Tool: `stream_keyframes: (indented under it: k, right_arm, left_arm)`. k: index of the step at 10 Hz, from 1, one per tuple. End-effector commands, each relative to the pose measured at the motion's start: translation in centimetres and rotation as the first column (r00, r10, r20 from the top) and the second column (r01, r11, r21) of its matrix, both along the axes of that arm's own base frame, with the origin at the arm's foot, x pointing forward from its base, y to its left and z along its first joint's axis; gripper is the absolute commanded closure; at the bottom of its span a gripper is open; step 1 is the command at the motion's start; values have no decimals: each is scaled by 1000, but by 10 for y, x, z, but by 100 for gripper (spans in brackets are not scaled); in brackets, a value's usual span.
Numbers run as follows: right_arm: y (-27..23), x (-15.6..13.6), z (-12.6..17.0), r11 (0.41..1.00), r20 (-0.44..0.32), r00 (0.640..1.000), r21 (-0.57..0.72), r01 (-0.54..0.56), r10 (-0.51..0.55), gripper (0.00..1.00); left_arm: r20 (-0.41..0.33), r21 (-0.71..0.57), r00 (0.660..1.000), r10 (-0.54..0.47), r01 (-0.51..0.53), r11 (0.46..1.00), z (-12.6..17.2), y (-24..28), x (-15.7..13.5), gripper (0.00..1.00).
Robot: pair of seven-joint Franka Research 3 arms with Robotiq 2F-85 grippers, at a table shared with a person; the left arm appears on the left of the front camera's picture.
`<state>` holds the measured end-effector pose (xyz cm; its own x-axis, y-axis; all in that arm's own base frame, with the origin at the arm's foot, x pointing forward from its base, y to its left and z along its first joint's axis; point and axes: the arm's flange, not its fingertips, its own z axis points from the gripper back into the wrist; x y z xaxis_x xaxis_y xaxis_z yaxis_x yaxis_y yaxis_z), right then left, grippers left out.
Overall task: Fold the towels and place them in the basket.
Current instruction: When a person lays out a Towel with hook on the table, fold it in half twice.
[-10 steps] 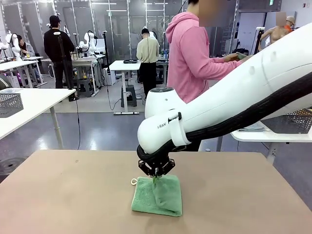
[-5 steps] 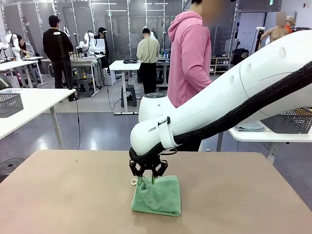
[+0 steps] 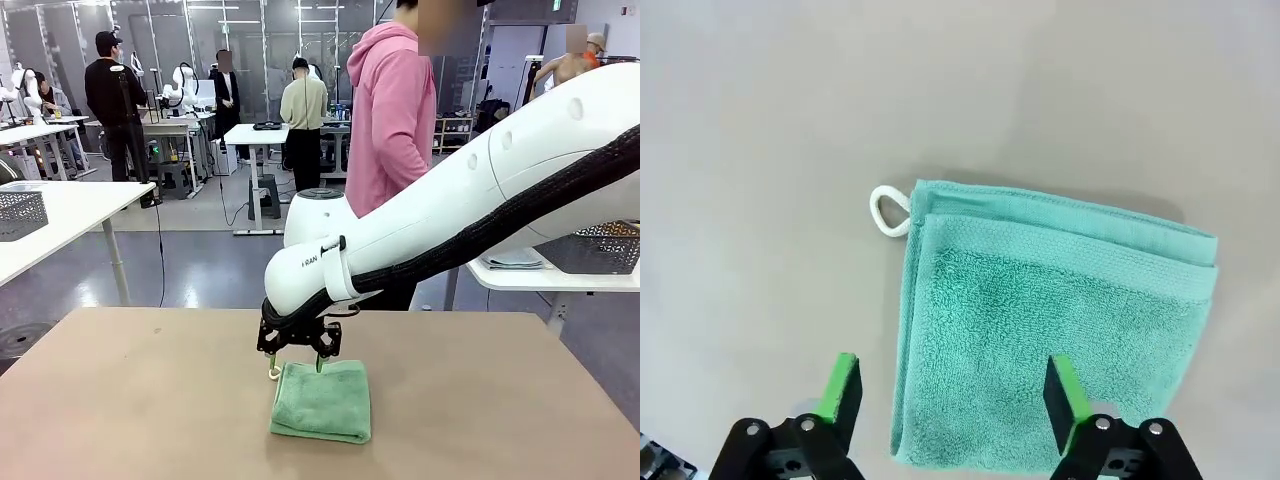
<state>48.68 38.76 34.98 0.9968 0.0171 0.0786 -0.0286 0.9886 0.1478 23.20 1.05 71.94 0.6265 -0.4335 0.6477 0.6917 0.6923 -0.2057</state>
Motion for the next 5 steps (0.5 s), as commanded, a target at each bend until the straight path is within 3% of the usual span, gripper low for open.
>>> stream_keyframes:
  k: [1, 5]
  right_arm:
    - [-4, -1, -1, 1000, -6, 1000, 20, 6, -6, 0]
    - [0, 0, 0, 1000, 0, 1000, 0, 0, 0, 0]
  left_arm:
    - [8, -4, 1000, -26, 26, 1000, 1, -1, -1, 0]
    - [8, -4, 1000, -26, 26, 1000, 1, -1, -1, 0]
